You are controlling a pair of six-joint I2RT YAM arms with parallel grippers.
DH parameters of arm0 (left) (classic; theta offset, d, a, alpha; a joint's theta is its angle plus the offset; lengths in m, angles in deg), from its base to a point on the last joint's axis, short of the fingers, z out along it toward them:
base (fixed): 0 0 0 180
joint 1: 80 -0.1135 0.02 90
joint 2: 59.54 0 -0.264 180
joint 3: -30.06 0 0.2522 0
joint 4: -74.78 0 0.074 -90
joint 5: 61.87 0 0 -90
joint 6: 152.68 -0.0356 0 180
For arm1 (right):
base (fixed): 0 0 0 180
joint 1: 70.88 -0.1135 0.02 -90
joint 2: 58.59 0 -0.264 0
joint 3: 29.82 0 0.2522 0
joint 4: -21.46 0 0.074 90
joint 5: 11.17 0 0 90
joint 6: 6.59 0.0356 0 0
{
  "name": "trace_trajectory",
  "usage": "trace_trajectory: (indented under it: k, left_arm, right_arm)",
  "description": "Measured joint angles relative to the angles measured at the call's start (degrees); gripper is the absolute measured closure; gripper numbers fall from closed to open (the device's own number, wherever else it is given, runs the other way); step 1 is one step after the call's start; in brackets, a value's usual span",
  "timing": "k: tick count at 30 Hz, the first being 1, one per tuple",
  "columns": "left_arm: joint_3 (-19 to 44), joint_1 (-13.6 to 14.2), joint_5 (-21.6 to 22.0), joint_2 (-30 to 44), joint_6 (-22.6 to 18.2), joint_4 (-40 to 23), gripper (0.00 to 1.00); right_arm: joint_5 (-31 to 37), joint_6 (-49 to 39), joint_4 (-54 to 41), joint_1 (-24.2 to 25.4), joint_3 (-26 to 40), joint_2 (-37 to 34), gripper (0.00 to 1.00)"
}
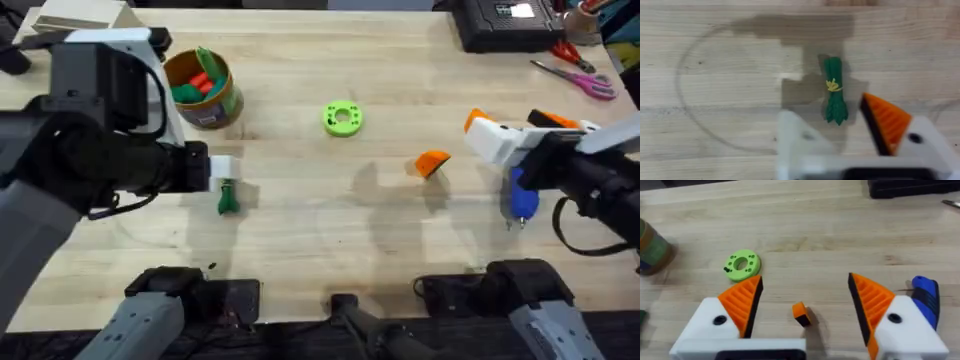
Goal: Pick up the gripper from the table and insert it into the empty holder that is missing its gripper. Then pick up a screw, insert it into the mounting hole, and use the screwdriver to tighten it. Finally, clean up the table by picking up the vegetable and placing it into the bucket.
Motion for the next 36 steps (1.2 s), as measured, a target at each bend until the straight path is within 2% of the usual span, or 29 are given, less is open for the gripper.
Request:
trace_trajectory:
  k: [3,4,6,7,9,10,14,17,19,22,24,26,27,31,33,35,36]
  left_arm:
    - [0.0,0.0,-1.1,1.6,0.0,0.4,0.773]
    - [0.0,0.0,-3.7,1.1,-1.3,1.1,0.668]
    - [0.0,0.4,-6.4,-0.4,-2.4,1.8,0.347]
    - [0.0,1.8,-10.1,-4.1,-4.7,2.9,0.028]
    - [0.0,3.0,-13.3,-6.7,-7.1,4.9,0.016]
    - [0.0,4.7,-19.6,-9.6,-9.6,11.6,0.014]
    - [0.0,6.5,-28.7,-11.1,-10.9,26.6,0.014]
    - [0.0,6.8,-32.4,-11.1,-11.4,32.8,0.014]
    - [0.0,6.8,-33.8,-11.1,-11.5,32.8,0.014]
    - [0.0,6.8,-35.2,-11.1,-11.6,31.7,0.014]
    - [0.0,6.8,-35.8,-11.1,-11.7,28.5,0.014]
    - [0.0,6.8,-35.9,-11.1,-11.7,29.3,0.013]
    - [0.0,7.1,-35.8,-11.2,-11.7,34.0,0.014]
    - [-4.0,8.2,-35.8,-14.5,-11.9,44.6,0.014]
    - [-18.2,12.2,-35.1,-24.8,-11.8,57.5,0.014]
    - [-23.1,14.2,-33.5,-28.5,-10.2,60.2,0.014]
    - [-28.6,16.6,-30.9,-33.9,-7.8,61.5,0.014]
  right_arm:
    - [0.0,0.0,0.0,0.0,0.0,0.0,0.012]
    - [0.0,0.0,0.0,0.0,0.0,0.0,0.013]
    - [0.0,0.0,0.0,0.0,0.0,0.0,0.013]
    - [0.0,0.0,0.0,0.0,0.0,0.0,0.012]
    - [0.0,0.0,0.0,0.0,0.0,0.0,0.012]
    - [0.0,0.0,0.0,0.0,0.0,0.0,0.013]
    - [0.0,0.0,0.0,0.0,0.0,0.0,0.013]
    - [0.0,0.0,0.0,0.0,0.0,0.0,0.013]
    - [0.0,0.0,0.0,0.0,0.0,0.0,0.013]
    - [0.0,0.0,0.0,0.0,0.0,0.0,0.012]
    - [0.0,0.0,-0.2,0.0,0.0,0.0,0.012]
    - [0.0,0.0,-0.2,0.0,0.0,0.0,0.012]
    - [0.0,0.0,-0.2,0.0,0.0,0.0,0.012]
    - [0.0,0.0,-0.2,0.0,0.0,0.0,0.012]
    - [0.0,0.0,-0.2,0.0,0.0,0.0,0.013]
    - [0.0,0.0,-0.2,0.0,0.0,0.0,0.013]
    - [0.0,0.0,-0.2,0.0,0.0,0.0,0.013]
